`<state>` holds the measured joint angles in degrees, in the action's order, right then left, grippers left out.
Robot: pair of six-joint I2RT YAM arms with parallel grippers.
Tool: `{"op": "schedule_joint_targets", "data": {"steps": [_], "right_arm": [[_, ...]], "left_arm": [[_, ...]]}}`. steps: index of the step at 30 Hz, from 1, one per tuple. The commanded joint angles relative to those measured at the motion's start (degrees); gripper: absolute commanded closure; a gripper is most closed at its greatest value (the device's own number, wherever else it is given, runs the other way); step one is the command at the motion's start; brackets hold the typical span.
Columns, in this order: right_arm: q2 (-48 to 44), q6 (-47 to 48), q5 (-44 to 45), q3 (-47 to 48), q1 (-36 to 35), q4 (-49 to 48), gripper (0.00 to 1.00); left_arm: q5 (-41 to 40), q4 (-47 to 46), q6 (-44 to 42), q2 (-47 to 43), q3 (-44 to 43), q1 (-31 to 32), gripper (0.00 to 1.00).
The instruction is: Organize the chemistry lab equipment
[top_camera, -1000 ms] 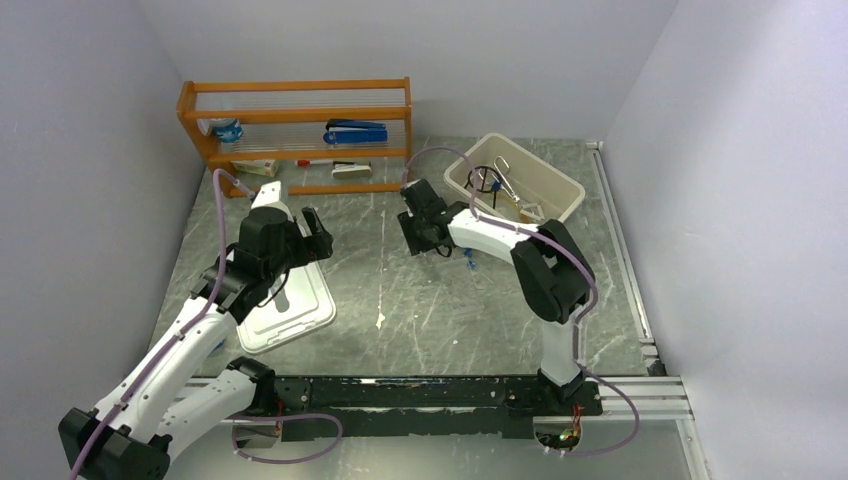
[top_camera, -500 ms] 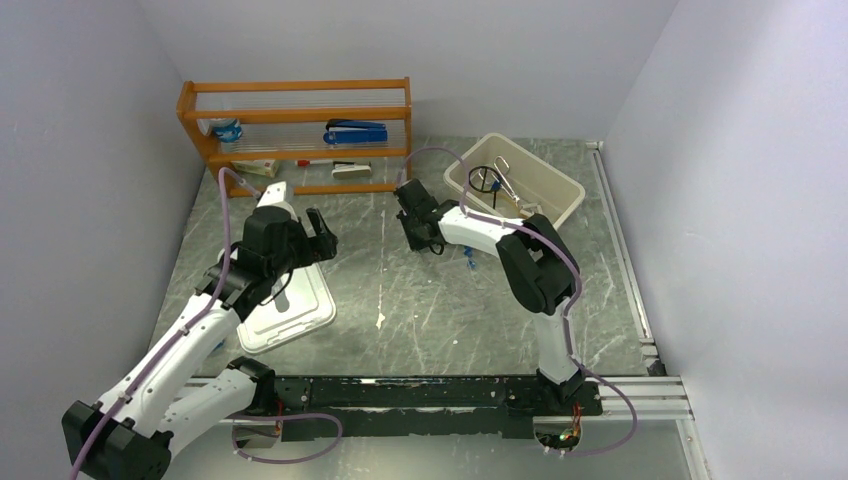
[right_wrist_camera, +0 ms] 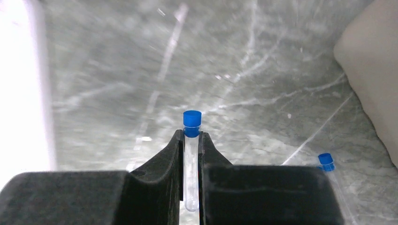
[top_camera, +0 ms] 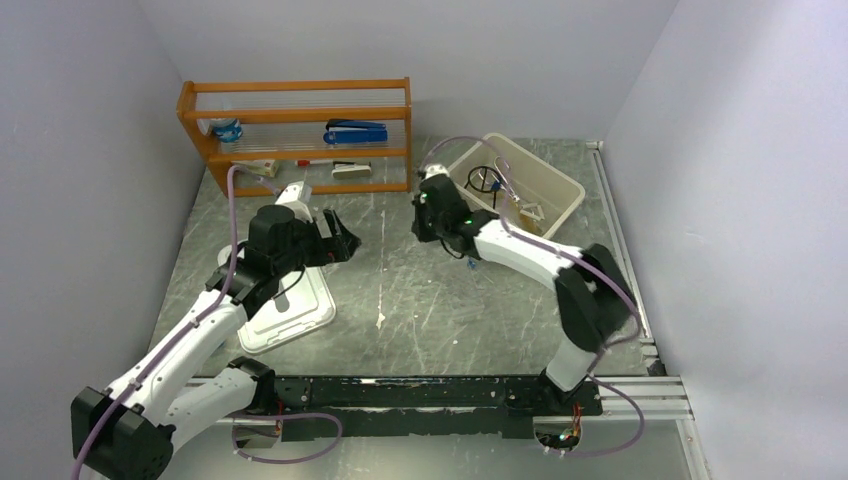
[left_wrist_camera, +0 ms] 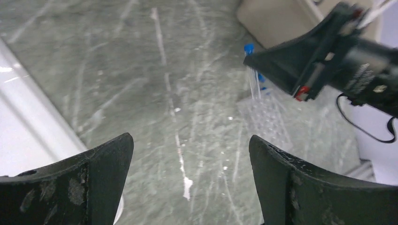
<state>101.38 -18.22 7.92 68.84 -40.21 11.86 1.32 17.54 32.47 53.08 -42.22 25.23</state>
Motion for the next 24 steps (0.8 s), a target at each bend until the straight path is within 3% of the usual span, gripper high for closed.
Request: {"op": "schedule_joint_targets", "data": {"steps": [1,13,24], "right_arm": [[-11.89,-8.68,-3.04,-4.55,-0.12,-11.34,0.99],[-25.13,-25.98,-13.88,-11.56,0.04,-21.37,1.00],[-27.19,-29.68,-19.77,-12.14,0.85,-21.07,1.00]], "left_arm": [[13.51,-13.10,1.56,0.92,1.23,0.16,0.04],[24.43,-35.21,16.75,8.05,2.14,3.11,0.08],[22.66,-41.66,15.37,12.64,1.87,8.38,0.38]]}}
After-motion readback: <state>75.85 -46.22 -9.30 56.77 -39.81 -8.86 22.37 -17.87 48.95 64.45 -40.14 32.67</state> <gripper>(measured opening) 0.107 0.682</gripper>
